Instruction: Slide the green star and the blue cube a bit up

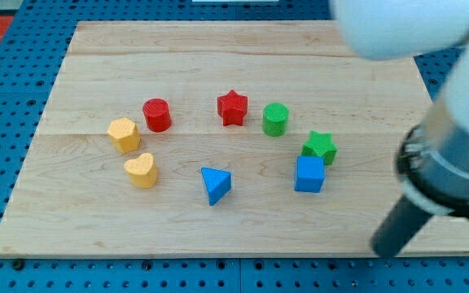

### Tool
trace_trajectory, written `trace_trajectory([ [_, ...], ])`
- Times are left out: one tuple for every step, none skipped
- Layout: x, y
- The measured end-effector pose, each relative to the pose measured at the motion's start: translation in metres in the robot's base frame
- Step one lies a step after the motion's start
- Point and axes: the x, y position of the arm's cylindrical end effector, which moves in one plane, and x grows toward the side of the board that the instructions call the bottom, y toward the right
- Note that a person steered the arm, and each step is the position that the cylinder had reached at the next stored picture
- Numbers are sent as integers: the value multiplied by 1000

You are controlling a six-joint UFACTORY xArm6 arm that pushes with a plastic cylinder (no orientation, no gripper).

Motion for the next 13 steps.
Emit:
trace_trajectory([
  [-3, -96],
  [-12, -202],
  [-16, -277],
  [-16, -282],
  [-16, -281],
  [-6, -251],
  [0, -202],
  [-1, -112],
  [-18, -40],
  [-63, -39],
  [-67, -39],
  [-84, -39],
  [-77, -15],
])
